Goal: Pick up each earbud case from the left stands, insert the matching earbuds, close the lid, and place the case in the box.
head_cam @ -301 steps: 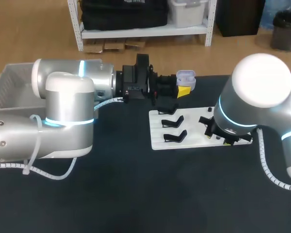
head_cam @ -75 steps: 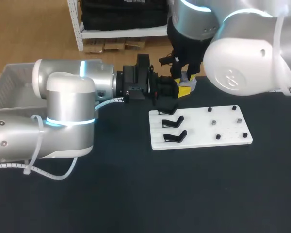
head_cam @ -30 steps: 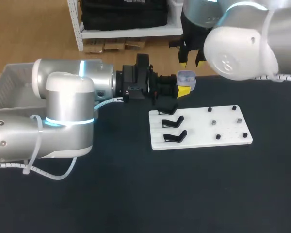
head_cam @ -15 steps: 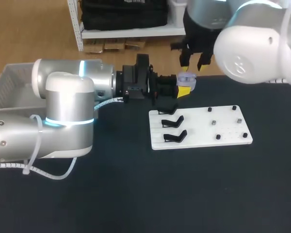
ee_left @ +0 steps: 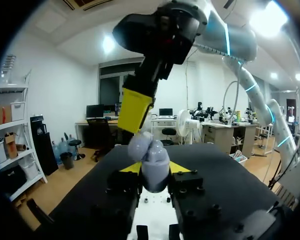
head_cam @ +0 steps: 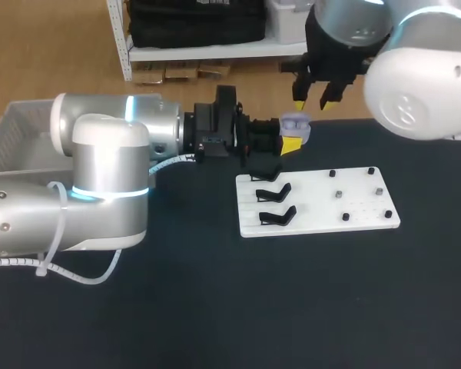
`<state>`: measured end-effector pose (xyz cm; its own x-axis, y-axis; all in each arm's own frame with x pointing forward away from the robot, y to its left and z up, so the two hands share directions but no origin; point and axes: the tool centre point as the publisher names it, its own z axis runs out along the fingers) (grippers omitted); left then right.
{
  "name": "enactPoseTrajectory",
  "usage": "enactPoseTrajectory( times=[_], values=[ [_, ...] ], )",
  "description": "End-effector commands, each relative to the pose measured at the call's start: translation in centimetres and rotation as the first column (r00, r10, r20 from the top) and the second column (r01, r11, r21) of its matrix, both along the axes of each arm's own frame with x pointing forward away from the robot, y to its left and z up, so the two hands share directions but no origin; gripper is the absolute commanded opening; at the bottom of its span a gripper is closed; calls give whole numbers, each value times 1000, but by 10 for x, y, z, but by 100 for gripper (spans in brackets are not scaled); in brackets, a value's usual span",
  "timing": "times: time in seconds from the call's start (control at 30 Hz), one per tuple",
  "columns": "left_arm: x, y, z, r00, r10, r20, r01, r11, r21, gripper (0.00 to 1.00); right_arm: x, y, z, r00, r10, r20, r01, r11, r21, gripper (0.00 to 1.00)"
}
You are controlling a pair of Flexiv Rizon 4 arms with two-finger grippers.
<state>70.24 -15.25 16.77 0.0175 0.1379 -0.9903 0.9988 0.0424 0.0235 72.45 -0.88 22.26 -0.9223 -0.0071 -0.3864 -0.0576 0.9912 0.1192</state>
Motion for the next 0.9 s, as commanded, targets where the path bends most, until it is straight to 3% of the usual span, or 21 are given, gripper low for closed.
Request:
enactPoseTrajectory(
  times=[0.03,0.53,0.9],
  values=[
    [-1,0,-1,1000,6,6,-6,1000,-9,0,4,2,0,1000,-2,12,3,1000,-4,38],
    [-1,0,-1,1000,6,6,-6,1000,-9,0,13,8,-12,1000,11,-4,-11,1000,-7,38],
    [-1,0,-1,1000,6,6,-6,1000,-9,0,-2,3,-14,1000,9,-17,-9,1000,-7,38]
  ],
)
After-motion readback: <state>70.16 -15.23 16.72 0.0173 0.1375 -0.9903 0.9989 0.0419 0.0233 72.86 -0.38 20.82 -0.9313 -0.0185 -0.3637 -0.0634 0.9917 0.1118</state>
